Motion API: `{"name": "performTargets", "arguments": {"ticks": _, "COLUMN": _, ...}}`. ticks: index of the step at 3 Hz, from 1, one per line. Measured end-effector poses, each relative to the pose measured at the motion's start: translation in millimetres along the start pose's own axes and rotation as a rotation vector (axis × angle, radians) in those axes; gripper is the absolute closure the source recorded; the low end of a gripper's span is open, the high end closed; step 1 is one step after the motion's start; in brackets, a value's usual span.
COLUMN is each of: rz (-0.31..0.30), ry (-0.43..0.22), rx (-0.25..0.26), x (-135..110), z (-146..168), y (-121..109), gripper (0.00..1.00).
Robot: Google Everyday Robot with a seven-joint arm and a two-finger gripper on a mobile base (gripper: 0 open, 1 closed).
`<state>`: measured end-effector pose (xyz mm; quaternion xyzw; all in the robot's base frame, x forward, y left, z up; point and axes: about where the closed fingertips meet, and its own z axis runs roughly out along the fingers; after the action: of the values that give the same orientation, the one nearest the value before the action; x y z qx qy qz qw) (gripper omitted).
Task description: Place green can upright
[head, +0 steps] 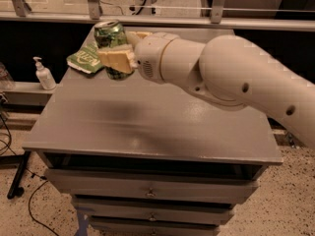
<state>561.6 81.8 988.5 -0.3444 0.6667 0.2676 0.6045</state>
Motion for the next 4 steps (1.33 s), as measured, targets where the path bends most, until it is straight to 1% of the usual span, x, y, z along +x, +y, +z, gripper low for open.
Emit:
{"name": "performTargets", "arguments": {"ticks": 1, "rz": -0.036, "ry": -0.066, "rx": -0.014, "x": 9, "z": 19, "y": 4, "gripper": 1.00}}
{"name": "performTargets", "arguments": {"ticks": 2, "rz": -0.048, "ry": -0.096, "rx": -0.036, "x": 29, "z": 34, "y": 10, "gripper": 1.00}}
{"name": "performTargets", "arguments": {"ticks": 3, "rz": -0.033, "ry": -0.123, "rx": -0.057, "x": 49, "z": 46, "y": 17, "gripper": 1.00}}
{"name": "performTargets", "arguments": {"ticks": 4, "rz": -0.020, "ry": -0.139, "rx": -0.084, "x": 63, "z": 52, "y": 25, "gripper": 1.00}}
